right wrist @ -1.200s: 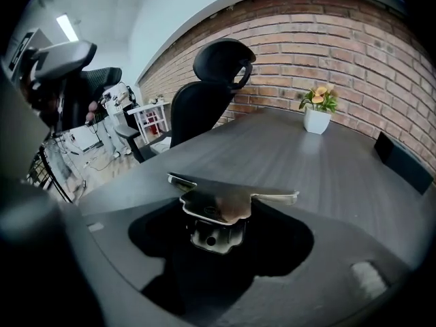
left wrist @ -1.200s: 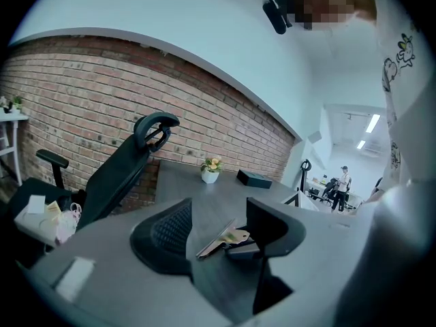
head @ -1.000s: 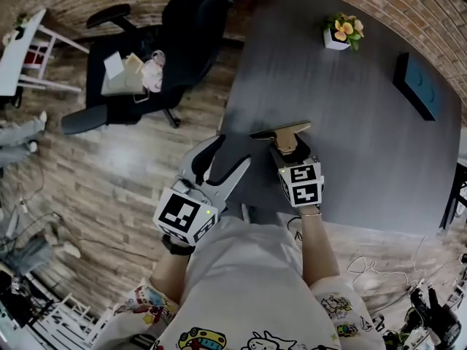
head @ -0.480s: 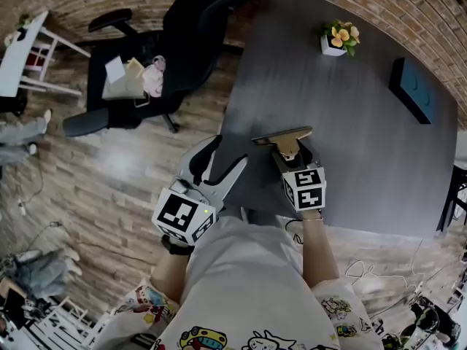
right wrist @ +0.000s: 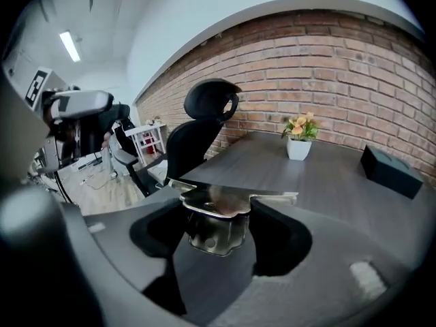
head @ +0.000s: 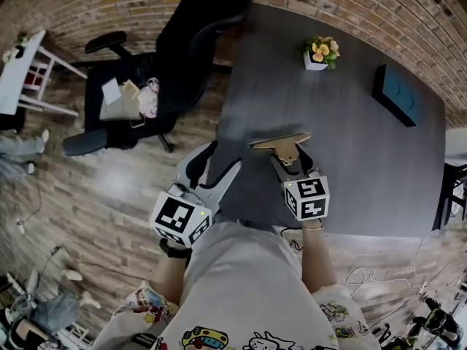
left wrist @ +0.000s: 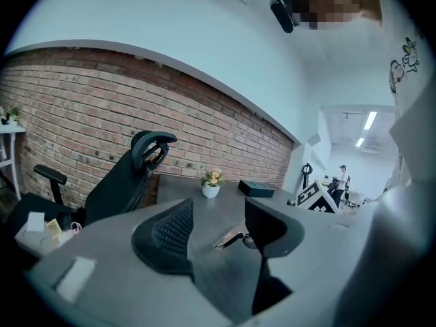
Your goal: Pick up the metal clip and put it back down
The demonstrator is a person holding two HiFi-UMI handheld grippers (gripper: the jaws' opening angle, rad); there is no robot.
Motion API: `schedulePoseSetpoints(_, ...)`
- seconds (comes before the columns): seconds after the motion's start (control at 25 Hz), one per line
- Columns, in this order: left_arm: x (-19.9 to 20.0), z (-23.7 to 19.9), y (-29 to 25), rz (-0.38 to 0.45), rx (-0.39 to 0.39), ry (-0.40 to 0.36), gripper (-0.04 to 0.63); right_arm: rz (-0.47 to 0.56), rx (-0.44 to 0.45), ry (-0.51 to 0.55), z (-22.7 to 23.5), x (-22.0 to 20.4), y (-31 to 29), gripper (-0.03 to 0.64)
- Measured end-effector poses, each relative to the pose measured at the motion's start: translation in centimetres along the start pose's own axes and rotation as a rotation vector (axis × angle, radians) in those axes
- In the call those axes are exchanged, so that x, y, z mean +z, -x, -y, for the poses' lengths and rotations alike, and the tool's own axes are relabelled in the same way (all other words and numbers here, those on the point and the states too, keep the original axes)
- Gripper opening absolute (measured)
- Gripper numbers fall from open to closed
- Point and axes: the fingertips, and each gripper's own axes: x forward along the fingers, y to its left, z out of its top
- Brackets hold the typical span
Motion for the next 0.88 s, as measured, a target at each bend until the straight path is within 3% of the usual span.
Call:
schedulePoseSetpoints(0.36,2.7,0.4,-0.8,0.037,-0.02,-0.043,0.244,0.109,-0.048,0.039,2.0,4.6,3.2,0.281)
schedulePoseSetpoints(0.88,6.8,1.9,-2.4,0.096,-0.067,-0.114,0.244,0.301,-0.118,0.007,5.0,10.3,10.2,0.281)
